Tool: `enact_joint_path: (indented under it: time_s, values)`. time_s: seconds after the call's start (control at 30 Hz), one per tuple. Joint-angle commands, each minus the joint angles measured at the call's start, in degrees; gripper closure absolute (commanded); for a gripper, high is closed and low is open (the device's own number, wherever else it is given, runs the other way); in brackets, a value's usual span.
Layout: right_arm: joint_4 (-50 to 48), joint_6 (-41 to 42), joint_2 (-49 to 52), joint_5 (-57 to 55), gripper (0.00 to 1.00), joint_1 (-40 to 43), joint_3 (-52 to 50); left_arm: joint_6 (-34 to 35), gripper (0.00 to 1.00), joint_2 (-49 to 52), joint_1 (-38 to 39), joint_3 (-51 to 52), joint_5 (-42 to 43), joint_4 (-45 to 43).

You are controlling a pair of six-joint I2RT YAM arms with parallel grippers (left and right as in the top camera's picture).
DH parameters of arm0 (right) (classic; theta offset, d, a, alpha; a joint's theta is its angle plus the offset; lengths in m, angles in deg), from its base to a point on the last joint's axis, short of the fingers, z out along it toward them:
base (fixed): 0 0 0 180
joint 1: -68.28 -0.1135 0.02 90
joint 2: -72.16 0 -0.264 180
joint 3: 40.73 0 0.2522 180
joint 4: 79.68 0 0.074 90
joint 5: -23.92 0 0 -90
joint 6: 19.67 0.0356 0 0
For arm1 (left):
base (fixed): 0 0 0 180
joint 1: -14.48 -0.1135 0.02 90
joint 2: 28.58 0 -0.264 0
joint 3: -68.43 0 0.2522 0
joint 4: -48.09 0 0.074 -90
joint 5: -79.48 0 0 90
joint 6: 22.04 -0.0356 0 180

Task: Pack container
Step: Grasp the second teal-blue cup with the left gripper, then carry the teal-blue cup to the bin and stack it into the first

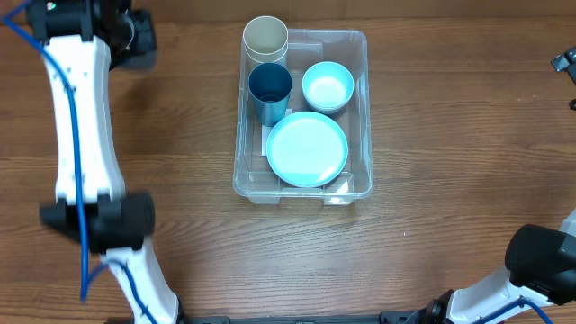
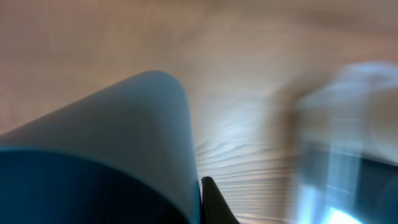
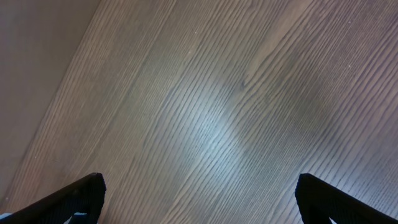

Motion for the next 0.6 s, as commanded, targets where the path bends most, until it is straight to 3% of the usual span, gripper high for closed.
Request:
enact_joint_path:
  time_s: [0.0, 0.17, 0.23, 0.33, 0.57]
  values:
    - [-0.22, 0.02, -0.52, -0.59, 0.0, 0.13, 0.83, 0.13, 0.96, -11.56, 8.9, -1.03, 2.58, -1.77]
    - [-0.24, 0.02, -0.52, -0.59, 0.0, 0.11, 0.83, -0.33, 0.96, -13.07, 21.2, -1.01, 1.33, -1.27]
    - [-0.24, 0.04, -0.52, -0.59, 0.0, 0.11, 0.83, -0.74, 0.96, -11.37, 27.36, -0.72, -3.34, -0.76]
    - [-0.22, 0.04, -0.52, -0.59, 0.0, 0.13, 0.83, -0.74, 0.96, -9.38, 30.32, -0.72, -7.26, 0.04]
    - [-0.22, 0.04, -0.52, -0.59, 0.0, 0.13, 0.83, -0.72, 0.96, -4.9, 32.61, -0.72, -5.95, 3.39]
